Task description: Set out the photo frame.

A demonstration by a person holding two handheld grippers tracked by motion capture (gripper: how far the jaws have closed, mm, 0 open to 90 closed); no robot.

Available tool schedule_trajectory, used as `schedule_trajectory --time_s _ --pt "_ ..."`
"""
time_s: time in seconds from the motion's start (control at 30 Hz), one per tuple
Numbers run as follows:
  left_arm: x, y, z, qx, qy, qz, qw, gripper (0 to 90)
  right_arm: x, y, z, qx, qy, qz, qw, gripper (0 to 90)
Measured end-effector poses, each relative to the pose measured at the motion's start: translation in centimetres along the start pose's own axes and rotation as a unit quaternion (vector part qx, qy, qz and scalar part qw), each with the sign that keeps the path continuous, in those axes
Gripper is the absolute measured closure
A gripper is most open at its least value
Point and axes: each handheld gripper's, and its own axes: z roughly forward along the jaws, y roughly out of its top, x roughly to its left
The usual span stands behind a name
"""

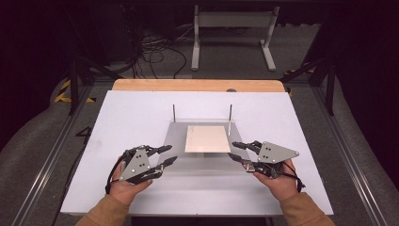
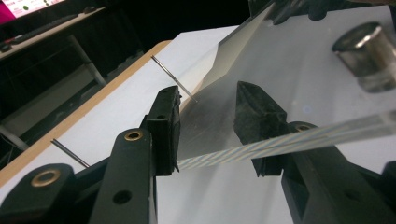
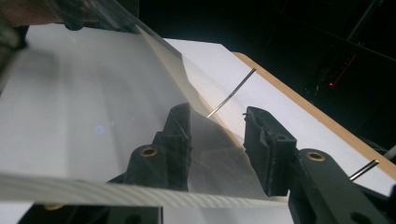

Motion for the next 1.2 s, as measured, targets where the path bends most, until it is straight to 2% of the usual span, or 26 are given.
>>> schedule_trajectory --time_s 0.27,0.6,0.7,0.73,0.77,0.8,0.87,1.0,1.07,1.2 --pt "0.6 1.2 -0.2 -0.016 0.011 0.004 0.9998 60.8 -0.8 1.1 -0.3 -0.010 -0.006 0.001 0.9999 59.8" --pt "2.1 3.5 -0.3 -0.039 0.033 0.010 0.9986 62.2 -2.1 3.0 -0.7 -0.031 -0.029 -0.010 0.9990 59.6" --pt "2.4 4.4 -0.3 -0.045 0.040 0.014 0.9981 63.3 -2.4 3.9 -1.0 -0.041 -0.038 -0.023 0.9982 59.8" --pt "2.5 4.8 -0.2 -0.044 0.043 0.022 0.9979 63.9 -2.5 4.6 -1.1 -0.048 -0.042 -0.032 0.9974 59.9" --pt "2.5 4.8 -0.2 -0.044 0.043 0.022 0.9979 64.3 -2.5 4.6 -1.1 -0.048 -0.042 -0.032 0.9974 59.9" --pt "2.6 5.2 -0.2 -0.045 0.047 0.023 0.9976 64.7 -2.6 5.2 -1.2 -0.047 -0.049 -0.048 0.9966 59.8" --pt "2.8 5.4 -0.2 -0.047 0.049 0.022 0.9974 64.8 -2.9 5.6 -1.2 -0.051 -0.055 -0.053 0.9958 59.8" --pt "3.2 6.2 -0.4 -0.052 0.060 0.026 0.9965 64.9 -3.1 6.1 -1.3 -0.057 -0.060 -0.056 0.9950 59.8" --pt "3.5 6.6 -0.6 -0.054 0.063 0.028 0.9961 64.9 -3.4 6.7 -1.6 -0.071 -0.060 -0.050 0.9944 59.9" --pt "3.9 7.3 -1.0 -0.070 0.057 0.012 0.9958 64.9 -3.3 7.5 -2.2 -0.088 -0.069 -0.051 0.9924 60.2"
